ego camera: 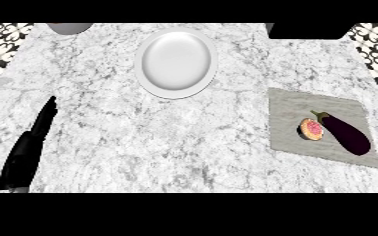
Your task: Pick the eggplant from the placemat and place it in the plate
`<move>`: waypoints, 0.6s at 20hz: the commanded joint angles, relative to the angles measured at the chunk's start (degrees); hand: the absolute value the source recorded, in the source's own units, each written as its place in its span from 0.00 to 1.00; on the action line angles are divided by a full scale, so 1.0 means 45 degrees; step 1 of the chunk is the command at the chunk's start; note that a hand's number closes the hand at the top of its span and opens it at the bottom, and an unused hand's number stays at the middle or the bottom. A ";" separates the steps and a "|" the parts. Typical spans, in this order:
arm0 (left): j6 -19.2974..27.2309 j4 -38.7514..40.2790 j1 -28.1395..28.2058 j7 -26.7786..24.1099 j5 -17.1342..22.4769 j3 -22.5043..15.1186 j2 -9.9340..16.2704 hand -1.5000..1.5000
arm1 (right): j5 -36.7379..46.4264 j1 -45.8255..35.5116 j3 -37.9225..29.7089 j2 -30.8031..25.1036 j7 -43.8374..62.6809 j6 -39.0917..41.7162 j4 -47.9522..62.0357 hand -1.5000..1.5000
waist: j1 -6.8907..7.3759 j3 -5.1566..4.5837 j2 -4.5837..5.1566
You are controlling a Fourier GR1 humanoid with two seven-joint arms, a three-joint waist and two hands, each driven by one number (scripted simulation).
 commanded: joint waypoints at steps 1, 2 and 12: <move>-0.0345 0.0242 0.0026 -0.0313 -0.0001 -0.0013 -0.0054 0.50 | 0.1980 -0.0582 0.0578 -0.1408 -0.0074 0.0657 0.0389 0.00 | 0.0185 -0.0002 0.0046; -0.0220 0.0040 0.0034 -0.0132 0.0028 0.0335 0.0150 0.50 | 0.1965 -0.0476 0.0478 -0.1766 0.0031 0.1012 0.0550 0.00 | 0.0122 -0.0002 0.0011; 0.0019 -0.0268 -0.0070 0.0194 -0.0806 0.0047 -0.0513 0.50 | 0.5881 -0.2806 0.3194 -0.1867 -0.0646 0.1518 0.3013 0.00 | 0.0256 0.0013 0.0030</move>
